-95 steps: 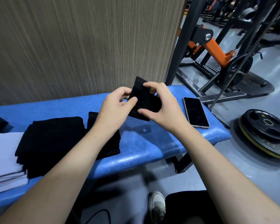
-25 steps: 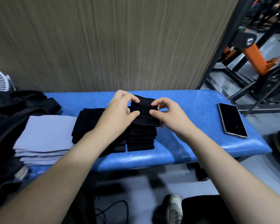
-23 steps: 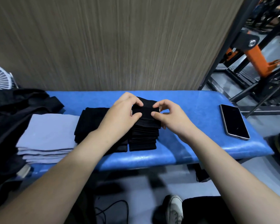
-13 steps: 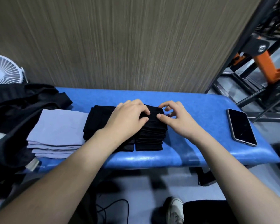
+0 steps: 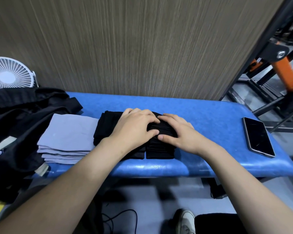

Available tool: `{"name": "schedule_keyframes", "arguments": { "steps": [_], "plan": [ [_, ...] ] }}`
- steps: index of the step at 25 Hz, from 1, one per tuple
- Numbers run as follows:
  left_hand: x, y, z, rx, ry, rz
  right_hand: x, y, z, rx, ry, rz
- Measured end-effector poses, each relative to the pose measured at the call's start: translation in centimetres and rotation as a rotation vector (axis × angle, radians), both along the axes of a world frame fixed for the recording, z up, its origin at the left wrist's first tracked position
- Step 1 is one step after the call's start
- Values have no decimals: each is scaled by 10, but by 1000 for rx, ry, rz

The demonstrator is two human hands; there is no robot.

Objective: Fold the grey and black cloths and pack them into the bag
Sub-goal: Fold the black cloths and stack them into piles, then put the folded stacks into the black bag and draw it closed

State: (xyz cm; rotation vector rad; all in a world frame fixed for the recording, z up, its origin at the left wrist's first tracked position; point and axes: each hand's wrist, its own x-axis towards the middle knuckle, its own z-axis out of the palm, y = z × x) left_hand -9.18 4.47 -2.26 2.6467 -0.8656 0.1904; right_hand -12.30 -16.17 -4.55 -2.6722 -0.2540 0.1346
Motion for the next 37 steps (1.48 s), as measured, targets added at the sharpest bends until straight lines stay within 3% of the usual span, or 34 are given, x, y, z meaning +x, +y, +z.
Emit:
{"name": "schedule_keyframes", "arguments": {
  "steps": [4,9,21,28,34,37],
  "plan": [
    [-2,11,1,-61,-24,1,-2,7,11,-100,-87,53],
    [0,56,7,-143,-71,74,-4,33,31,-44,-170,138],
    [-59,207,-1,-363,-158,421,0,164,43,-187,-374,354],
    [-78,234,-20,-134,-151,451,25,226,42,-411,-237,488],
    [-84,232,-28,-176,56,444,40,262,44,-618,59,492],
    [-86,236,-29,-239,163,432,36,277,29,-724,66,458]
  ]
}}
